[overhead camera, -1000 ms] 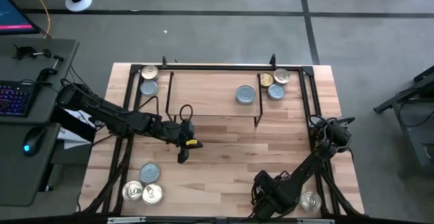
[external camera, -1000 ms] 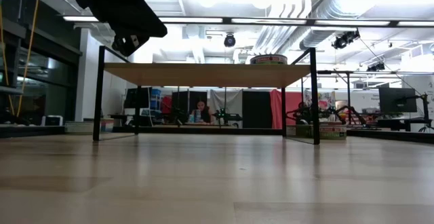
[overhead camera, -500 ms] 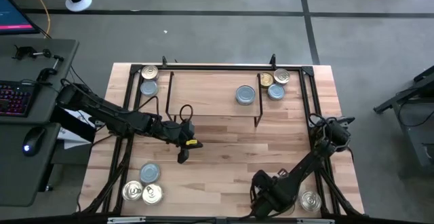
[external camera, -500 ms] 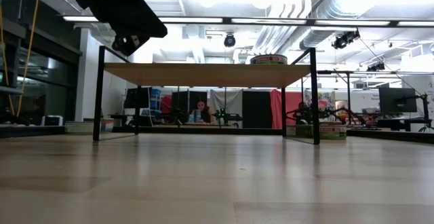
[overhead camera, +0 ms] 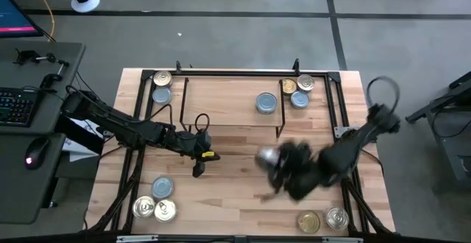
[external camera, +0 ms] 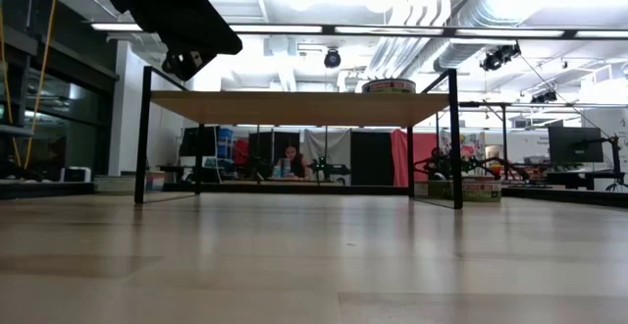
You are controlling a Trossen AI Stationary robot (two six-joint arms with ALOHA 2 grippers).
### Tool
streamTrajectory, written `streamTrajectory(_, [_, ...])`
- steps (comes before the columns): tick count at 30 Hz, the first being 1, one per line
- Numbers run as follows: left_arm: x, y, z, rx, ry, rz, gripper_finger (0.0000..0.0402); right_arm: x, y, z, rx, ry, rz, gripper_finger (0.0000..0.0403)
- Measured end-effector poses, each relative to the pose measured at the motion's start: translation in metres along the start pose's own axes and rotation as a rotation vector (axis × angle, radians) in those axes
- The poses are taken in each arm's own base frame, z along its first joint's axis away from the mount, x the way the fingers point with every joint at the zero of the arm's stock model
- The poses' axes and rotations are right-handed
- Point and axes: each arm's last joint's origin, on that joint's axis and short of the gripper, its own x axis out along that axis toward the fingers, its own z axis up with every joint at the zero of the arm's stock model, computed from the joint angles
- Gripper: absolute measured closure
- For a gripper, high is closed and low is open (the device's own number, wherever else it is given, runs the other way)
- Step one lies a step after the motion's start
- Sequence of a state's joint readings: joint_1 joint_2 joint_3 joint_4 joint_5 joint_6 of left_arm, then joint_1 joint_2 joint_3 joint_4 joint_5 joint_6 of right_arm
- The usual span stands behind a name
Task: Stack canned seafood by type on shelf
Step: Stack the green white tuna can on top of the other green white tuna can on the shelf
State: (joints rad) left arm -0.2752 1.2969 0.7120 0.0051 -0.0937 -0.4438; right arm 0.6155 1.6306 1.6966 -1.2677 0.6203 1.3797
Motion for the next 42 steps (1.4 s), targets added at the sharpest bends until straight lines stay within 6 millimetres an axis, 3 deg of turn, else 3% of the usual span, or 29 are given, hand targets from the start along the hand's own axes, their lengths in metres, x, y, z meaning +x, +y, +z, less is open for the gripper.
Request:
streamTrajectory(4, [0.000,0.000,0.000,-0.022,0.000,0.000,0.0402,-0.015,-0.050,0.035,0.069,-0.097,-0.079,0.0287])
streamTrajectory(8, [0.000,-0.002,-0.001,-0.042,0.004,-0.008,0.0401,-0.022,-0.105,0.050,0.194,-0.136,-0.097,0.0287])
streamTrajectory(11, [0.000,-0.004,-0.002,-0.036,0.007,-0.017,0.0402,-0.021,-0.137,0.051,0.360,-0.195,-0.001,0.0287])
streamTrajectory(15, [-0.001,-0.006,-0.003,-0.031,0.009,-0.021,0.0401,-0.013,-0.164,0.053,0.578,-0.324,0.217,0.0287])
streamTrajectory(19, [0.000,-0.005,-0.003,-0.031,0.007,-0.017,0.0401,0.016,-0.177,0.052,0.711,-0.393,0.293,0.0287])
streamTrajectory(28, [0.000,-0.005,-0.002,-0.042,0.004,-0.012,0.0401,0.080,-0.185,0.066,0.842,-0.406,0.380,0.0281])
streamTrajectory(34, [0.000,-0.005,-0.002,-0.050,0.004,-0.012,0.0402,0.099,-0.186,0.076,0.845,-0.345,0.367,0.0279])
streamTrajectory(42, [0.000,-0.005,-0.002,-0.050,0.005,-0.012,0.0402,0.103,-0.189,0.079,0.856,-0.359,0.341,0.0277])
